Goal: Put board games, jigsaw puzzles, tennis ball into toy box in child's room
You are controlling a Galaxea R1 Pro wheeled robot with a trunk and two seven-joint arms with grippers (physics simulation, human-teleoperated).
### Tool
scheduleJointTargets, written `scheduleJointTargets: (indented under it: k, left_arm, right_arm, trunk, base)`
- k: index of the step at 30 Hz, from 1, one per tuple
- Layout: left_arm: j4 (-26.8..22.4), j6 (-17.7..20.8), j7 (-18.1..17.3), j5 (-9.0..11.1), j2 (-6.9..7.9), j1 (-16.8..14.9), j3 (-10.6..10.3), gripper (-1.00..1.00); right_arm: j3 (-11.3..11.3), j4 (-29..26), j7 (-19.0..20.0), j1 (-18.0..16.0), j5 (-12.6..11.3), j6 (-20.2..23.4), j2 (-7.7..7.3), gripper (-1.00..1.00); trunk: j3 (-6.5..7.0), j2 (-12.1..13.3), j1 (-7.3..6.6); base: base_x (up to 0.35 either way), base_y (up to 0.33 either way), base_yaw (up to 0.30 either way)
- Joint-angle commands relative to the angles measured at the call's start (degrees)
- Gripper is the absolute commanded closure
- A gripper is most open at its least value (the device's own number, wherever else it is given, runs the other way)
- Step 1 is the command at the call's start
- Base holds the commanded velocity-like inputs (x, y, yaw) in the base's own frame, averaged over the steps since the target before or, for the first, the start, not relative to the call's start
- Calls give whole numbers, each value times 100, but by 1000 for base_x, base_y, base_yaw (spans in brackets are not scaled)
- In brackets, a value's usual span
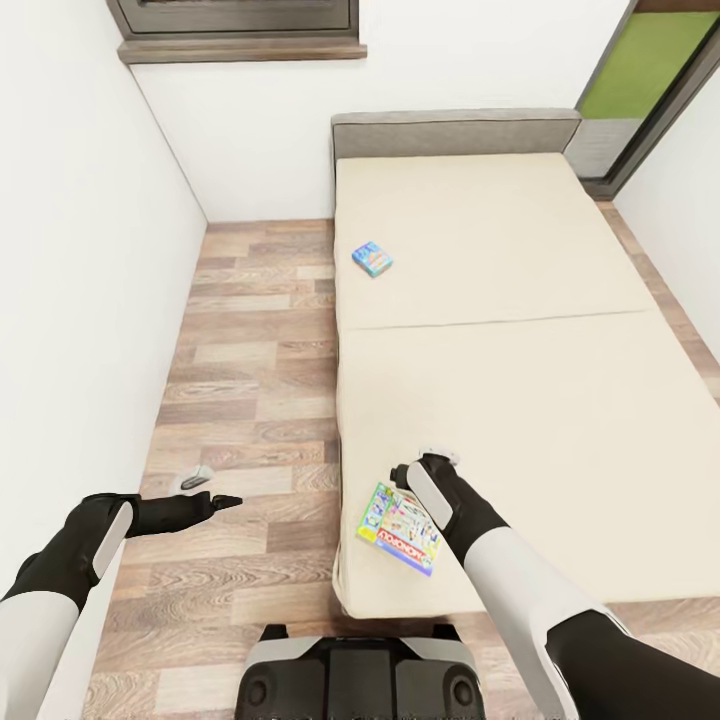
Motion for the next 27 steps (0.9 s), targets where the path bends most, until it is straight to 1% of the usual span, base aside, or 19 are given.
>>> scheduleJointTargets:
  k: [1, 9, 19, 27]
  left_arm:
    - [-2, 30, -16, 4, 0, -2, 9, -100]
    - [-2, 30, -16, 4, 0, -2, 9, -100]
    - [-2, 30, -16, 4, 0, -2, 9, -100]
    - [-2, 30, -9, 4, 0, -2, 9, -100]
  right_arm:
    - [15, -6, -48, -8, -40, 15, 0, -100]
    - [16, -7, -47, -17, -24, 18, 0, -100]
    - [16, -8, -47, -19, -21, 18, 0, -100]
    - [16, -221, -47, -24, -20, 42, 0, -100]
  trunk:
    - [-17, -9, 3]
    - [-92, -9, 3]
    - [-186, -9, 3]
    - [-261, -9, 3]
  base:
    - [0, 2, 0]
    - [0, 3, 0]
    - [0, 77, 0]
    - [0, 63, 0]
